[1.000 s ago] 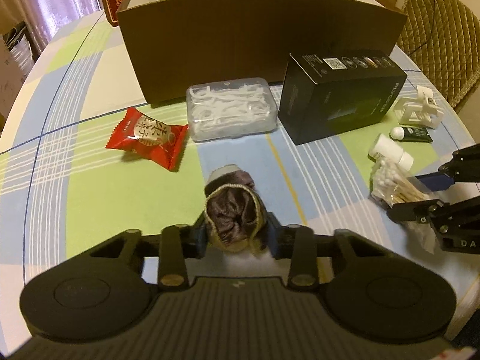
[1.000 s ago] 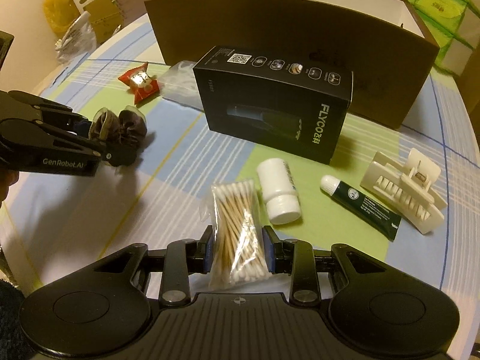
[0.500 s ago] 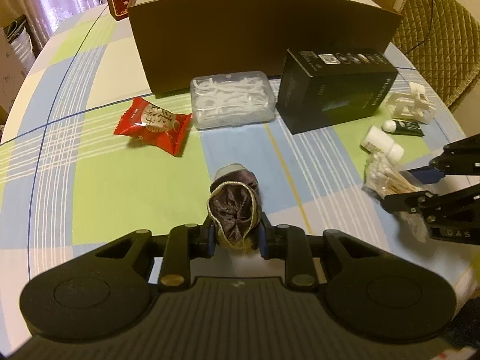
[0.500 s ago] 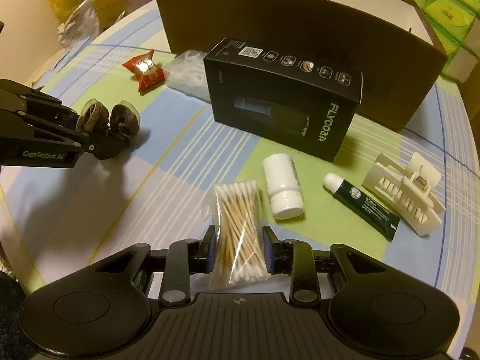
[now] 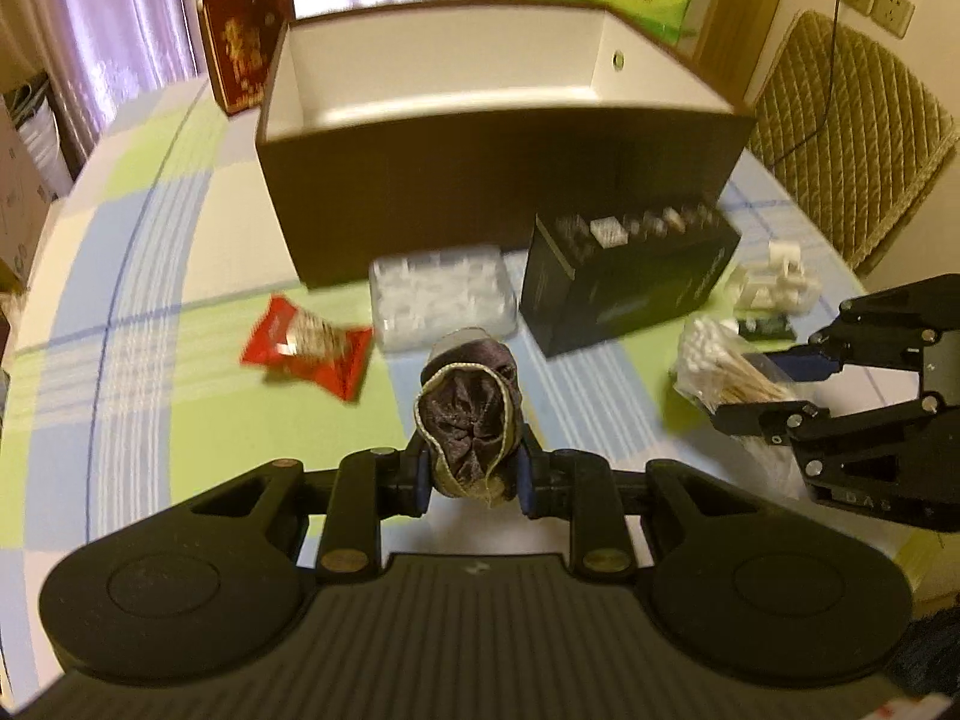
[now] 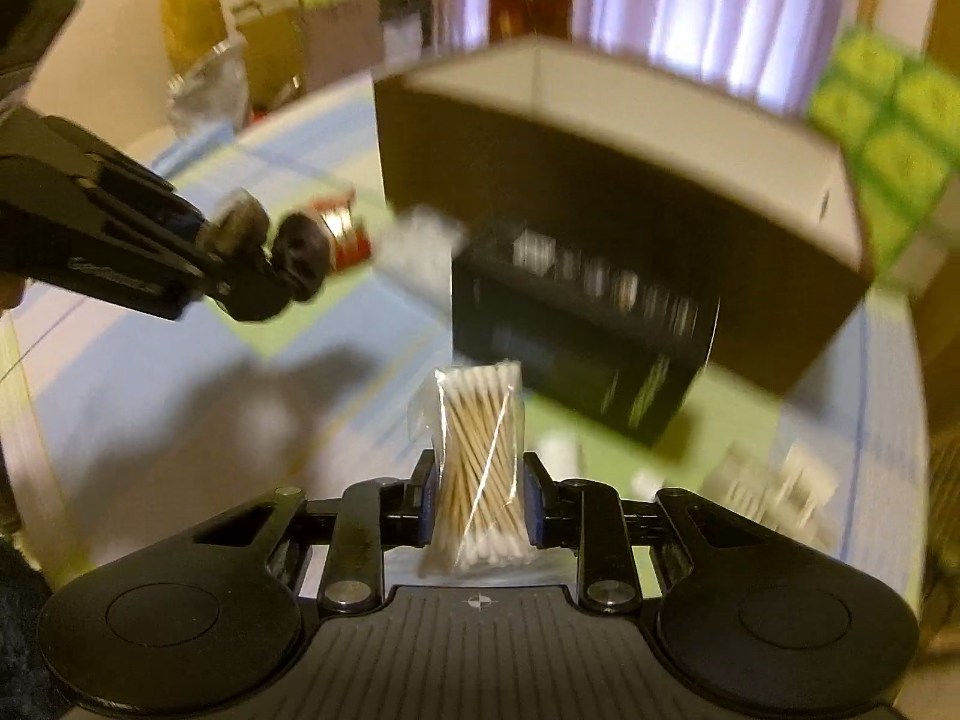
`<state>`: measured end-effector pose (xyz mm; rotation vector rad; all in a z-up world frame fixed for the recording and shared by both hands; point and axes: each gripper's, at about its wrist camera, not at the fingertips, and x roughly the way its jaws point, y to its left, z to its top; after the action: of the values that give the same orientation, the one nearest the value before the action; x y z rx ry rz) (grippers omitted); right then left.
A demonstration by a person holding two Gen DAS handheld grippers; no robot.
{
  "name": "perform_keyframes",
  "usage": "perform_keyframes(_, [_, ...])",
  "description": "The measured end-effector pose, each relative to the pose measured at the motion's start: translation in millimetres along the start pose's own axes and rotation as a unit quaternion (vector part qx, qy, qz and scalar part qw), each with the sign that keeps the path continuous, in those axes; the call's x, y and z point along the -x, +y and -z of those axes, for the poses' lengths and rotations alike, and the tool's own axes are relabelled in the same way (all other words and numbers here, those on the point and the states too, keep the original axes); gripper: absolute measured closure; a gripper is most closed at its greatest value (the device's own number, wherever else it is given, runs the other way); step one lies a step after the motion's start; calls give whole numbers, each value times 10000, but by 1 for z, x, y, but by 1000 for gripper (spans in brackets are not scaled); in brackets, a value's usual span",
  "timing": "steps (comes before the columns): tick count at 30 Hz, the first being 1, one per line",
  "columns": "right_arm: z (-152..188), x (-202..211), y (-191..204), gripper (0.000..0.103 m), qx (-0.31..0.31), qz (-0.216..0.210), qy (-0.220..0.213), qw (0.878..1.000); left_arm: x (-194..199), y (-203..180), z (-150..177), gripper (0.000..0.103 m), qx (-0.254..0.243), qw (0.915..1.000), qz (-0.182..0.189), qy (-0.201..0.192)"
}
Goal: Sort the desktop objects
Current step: 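Carry the pouch and swab bag with both tools over the brown box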
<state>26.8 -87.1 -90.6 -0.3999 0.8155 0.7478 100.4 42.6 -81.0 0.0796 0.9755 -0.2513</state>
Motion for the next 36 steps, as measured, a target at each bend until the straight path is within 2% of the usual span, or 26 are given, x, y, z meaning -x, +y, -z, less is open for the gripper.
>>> perform_keyframes(3, [-8, 8, 2, 78, 175, 218, -414, 9988, 5, 1, -12, 81, -19, 9999, -8, -151])
perform_keyframes(6, [-16, 7, 0, 78, 266, 617, -592, 9960, 8, 3, -23, 81, -58, 9996, -32, -288])
perform_keyframes(12, [-38, 18, -28, 79, -201, 1122, -1020, 9882, 12, 4, -47, 81, -112, 9983, -72, -571])
perform_keyframes(18, [-69, 34, -67, 79, -832, 1143, -1150, 9833, 16, 4, -80, 81, -318, 9956, -200, -864])
perform_keyframes(25, [-107, 40, -97, 79, -1074, 1160, -1274, 9792, 12, 14, -124, 81, -279, 9932, -329, -1082])
perform_keyframes(31, [-134, 29, -119, 79, -1268, 1120, -1251, 9776, -3, 25, -158, 81, -252, 9931, -379, -1080])
perform_keyframes(36, [-149, 13, -141, 79, -1491, 1036, -1124, 9769, -23, 37, -177, 81, -169, 9952, -392, -880])
